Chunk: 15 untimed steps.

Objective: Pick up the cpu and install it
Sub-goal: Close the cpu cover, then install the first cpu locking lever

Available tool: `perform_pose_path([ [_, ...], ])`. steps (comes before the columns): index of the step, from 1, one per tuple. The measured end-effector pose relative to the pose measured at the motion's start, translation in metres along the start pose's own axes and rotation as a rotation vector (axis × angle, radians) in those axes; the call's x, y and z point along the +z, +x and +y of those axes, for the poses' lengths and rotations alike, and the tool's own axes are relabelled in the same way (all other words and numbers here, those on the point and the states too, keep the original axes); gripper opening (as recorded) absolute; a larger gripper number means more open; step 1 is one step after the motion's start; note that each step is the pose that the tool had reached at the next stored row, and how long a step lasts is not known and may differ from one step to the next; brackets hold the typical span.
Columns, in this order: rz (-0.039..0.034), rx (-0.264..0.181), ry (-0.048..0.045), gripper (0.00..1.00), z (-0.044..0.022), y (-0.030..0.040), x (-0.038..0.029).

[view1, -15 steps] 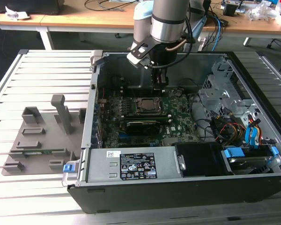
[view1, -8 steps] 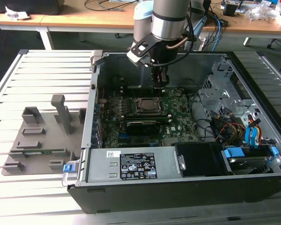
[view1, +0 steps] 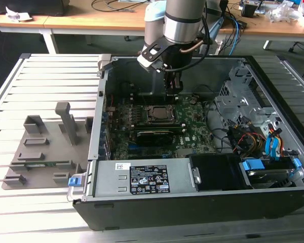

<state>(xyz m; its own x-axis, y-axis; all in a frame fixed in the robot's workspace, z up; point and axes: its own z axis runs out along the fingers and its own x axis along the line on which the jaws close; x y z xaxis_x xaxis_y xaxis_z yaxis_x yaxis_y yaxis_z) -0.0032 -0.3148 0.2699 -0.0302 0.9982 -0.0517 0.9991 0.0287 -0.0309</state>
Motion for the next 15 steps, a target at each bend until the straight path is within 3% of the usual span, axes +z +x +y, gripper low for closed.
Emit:
perform_pose_path([
  [7,-0.0004,-0.013,-0.0007,0.11,0.0,0.0,0.0],
  [13,-0.0052,-0.168,-0.0087,0.11,0.0,0.0,0.0],
  [15,-0.0062,-0.201,-0.0104,0.11,0.0,0.0,0.0],
])
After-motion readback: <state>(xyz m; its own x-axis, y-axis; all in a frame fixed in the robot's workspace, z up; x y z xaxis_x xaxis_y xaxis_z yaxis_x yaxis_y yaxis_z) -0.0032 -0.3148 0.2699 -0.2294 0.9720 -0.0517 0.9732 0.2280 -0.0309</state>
